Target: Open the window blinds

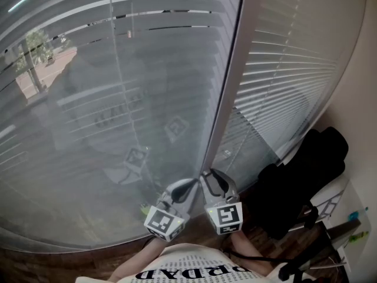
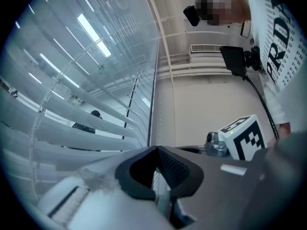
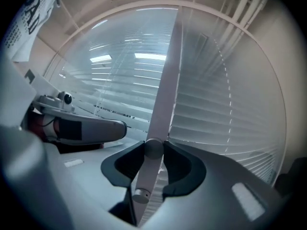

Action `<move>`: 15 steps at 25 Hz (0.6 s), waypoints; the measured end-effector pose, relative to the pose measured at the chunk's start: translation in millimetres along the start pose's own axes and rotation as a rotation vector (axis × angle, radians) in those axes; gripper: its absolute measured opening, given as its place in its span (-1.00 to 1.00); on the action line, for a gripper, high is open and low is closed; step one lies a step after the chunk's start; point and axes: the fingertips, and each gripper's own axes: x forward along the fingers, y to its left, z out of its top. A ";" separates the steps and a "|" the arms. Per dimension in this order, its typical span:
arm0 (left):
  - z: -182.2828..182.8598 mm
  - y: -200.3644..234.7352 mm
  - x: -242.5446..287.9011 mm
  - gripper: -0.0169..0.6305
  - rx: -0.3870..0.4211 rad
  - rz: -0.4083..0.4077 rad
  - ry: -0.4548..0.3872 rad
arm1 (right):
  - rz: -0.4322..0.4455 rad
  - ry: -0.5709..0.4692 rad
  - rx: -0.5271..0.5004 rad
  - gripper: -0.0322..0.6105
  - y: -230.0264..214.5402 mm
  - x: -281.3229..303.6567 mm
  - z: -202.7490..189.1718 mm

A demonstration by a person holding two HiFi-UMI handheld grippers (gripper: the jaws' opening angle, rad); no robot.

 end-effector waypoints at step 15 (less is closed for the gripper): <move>-2.0 1.4 0.3 -0.97 0.019 0.003 0.011 | 0.000 -0.022 0.247 -0.48 -5.2 0.2 -2.9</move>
